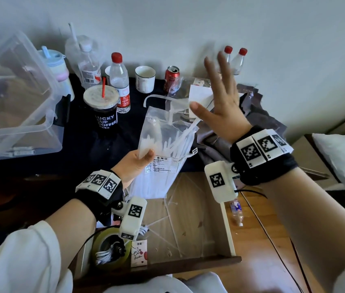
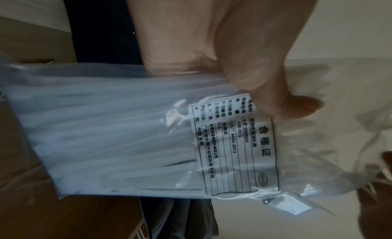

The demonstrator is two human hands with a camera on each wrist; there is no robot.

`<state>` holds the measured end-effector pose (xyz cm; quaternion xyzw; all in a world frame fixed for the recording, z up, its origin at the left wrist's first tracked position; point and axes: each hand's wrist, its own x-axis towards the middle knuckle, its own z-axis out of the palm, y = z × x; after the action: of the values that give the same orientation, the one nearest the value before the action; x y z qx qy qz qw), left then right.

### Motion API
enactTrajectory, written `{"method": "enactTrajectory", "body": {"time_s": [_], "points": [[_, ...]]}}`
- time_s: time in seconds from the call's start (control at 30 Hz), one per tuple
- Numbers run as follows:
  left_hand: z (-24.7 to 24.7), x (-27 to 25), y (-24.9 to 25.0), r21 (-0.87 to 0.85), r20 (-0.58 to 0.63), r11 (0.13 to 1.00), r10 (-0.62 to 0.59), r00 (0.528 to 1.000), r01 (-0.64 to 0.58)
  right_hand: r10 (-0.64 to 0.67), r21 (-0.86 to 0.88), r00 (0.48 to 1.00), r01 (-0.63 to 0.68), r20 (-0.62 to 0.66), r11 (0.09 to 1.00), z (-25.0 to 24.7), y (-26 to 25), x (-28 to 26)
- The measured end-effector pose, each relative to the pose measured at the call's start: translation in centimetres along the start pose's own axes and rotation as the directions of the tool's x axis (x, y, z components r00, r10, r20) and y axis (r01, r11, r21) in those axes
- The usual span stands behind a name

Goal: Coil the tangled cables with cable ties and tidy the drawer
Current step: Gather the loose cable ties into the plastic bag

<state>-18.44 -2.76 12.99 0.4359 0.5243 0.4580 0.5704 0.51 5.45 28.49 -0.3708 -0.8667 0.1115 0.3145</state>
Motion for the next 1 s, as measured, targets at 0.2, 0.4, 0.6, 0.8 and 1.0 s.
{"method": "enactTrajectory", "body": {"time_s": [0.2,0.4,0.6,0.8,1.0], "points": [[0.5,-0.4,0.2,-0.031,0.006,0.999,0.023,1.000,-0.023,-0.152,0.077,0.987,0.155,-0.042,0.985,1.3,-0.4,-1.0],[0.6,-0.7,0.8,-0.030,0.012,0.998,0.051,0.999,-0.051,-0.003,0.146,0.982,0.031,-0.190,0.989,0.9,0.2,0.2],[1.2,-1.2,1.5,-0.066,0.043,0.997,0.034,0.998,-0.031,-0.082,0.204,0.994,0.066,0.069,0.977,1.9,0.1,-0.9],[1.3,-1.4,1.9,-0.093,0.060,0.996,0.025,0.998,-0.020,-0.148,0.247,0.983,0.117,0.111,0.962,2.7,-0.7,-1.8],[1.0,-1.5,1.9,-0.054,0.040,0.998,0.015,0.999,-0.013,-0.136,0.149,0.974,0.109,0.184,0.983,2.9,0.0,-2.5]]}}
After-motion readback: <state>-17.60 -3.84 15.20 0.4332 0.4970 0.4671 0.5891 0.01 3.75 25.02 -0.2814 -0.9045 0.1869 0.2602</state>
